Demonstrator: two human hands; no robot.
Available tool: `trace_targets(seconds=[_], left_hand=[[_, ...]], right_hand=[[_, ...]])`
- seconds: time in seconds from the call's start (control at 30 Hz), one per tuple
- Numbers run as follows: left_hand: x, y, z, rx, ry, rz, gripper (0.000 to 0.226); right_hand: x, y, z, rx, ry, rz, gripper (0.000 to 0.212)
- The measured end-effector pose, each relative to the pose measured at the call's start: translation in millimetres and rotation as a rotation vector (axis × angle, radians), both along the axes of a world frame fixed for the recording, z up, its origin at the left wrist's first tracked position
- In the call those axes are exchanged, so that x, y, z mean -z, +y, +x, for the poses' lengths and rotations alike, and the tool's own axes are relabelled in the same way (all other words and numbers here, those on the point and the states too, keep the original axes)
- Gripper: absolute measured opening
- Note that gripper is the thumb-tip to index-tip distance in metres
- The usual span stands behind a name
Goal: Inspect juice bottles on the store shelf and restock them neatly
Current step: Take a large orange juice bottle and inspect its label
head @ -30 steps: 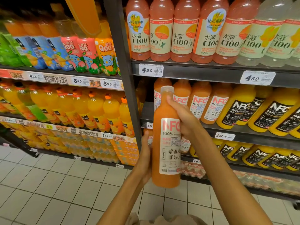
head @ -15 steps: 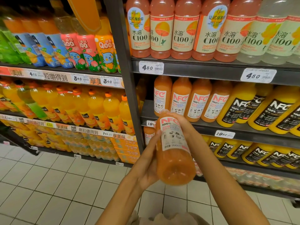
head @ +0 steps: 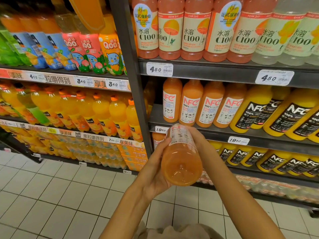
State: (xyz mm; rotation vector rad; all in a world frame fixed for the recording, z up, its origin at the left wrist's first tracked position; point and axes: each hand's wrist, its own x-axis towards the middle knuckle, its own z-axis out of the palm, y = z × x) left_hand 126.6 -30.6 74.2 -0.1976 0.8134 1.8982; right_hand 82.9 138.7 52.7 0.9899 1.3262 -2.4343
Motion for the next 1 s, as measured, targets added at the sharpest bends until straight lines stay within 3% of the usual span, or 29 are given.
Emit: trace_targets(seconds=[0.13, 0.27, 0.4, 0.57, 0.7, 0.77, 0.93, 1.0], left_hand=[[-1.3, -3.1, -3.3, 0.013, 0.04, 0.013, 0.064], [5.4, -6.1, -4.3, 0.035, 0.126, -0.032, 0.067], [11.4, -4.7, -2.4, 0.041, 0.284, -0.049, 0.086], [21.9, -4.9, -4.3, 0.062, 0.412, -0.101, 0.08], [17.0, -5.4, -11.0, 0.031, 0.66, -0.227, 0.069], [10.3, -1.5, -17.4, 0.043, 0.792, -0.319, 0.074], [18.0, 5.1, -30.7, 0.079, 1.017, -0.471, 0.061], [23.2, 7.0, -33.8, 0.08, 1.04, -0.494, 0.068]], right_hand=[[-16.1, 3.8, -9.8, -0.023, 0.156, -0.022, 0.013], [-34.5, 6.8, -12.7, -0.023, 0.236, 0.045, 0.036], [-43.7, 8.2, -8.7, -0.078, 0.279, 0.097, 0.039], [-56.7, 4.9, -2.2, -0.043, 0.328, 0.18, 0.03], [-67.2, -1.6, 7.0, 0.006, 0.571, 0.312, 0.021], [-74.6, -5.7, 13.0, -0.035, 0.734, 0.431, 0.014], [-85.5, -6.6, 24.6, -0.181, 0.941, 0.514, 0.024], [-90.1, -5.7, 29.7, -0.263, 0.971, 0.54, 0.029]])
